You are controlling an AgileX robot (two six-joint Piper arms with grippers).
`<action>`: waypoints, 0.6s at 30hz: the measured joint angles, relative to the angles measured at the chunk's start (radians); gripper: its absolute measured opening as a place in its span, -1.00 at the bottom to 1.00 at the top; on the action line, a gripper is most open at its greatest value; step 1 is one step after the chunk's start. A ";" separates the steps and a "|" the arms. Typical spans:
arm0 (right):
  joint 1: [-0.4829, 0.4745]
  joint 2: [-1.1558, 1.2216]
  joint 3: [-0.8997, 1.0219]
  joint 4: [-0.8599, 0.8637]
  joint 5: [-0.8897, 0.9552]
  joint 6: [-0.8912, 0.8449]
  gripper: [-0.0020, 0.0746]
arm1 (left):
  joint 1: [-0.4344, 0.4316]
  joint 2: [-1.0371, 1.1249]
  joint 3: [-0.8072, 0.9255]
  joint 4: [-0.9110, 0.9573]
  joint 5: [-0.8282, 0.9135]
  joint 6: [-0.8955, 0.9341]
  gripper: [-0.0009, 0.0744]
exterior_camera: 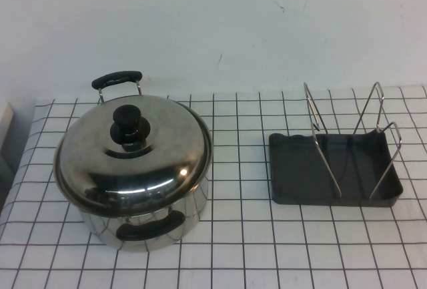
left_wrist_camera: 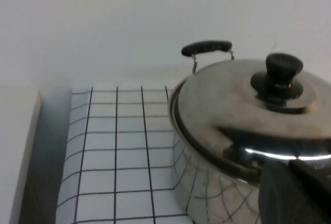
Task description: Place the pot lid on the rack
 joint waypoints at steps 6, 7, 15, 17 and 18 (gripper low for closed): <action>0.000 0.000 0.000 0.186 0.186 -0.338 -0.95 | 0.000 0.305 -0.137 -0.188 0.011 0.368 -0.98; 0.000 0.000 0.000 0.231 0.197 -0.384 -0.95 | 0.000 0.346 -0.159 -0.247 0.002 0.429 -0.98; 0.000 0.000 0.000 0.376 0.214 -0.595 -0.95 | 0.000 0.720 -0.306 -0.746 -0.047 0.999 -0.91; 0.000 0.000 0.000 0.381 0.214 -0.599 -0.95 | 0.000 0.797 -0.340 -0.889 -0.039 1.188 -0.75; 0.000 0.000 0.000 0.381 0.214 -0.599 -0.95 | 0.000 0.832 -0.355 -0.975 -0.037 1.277 -0.61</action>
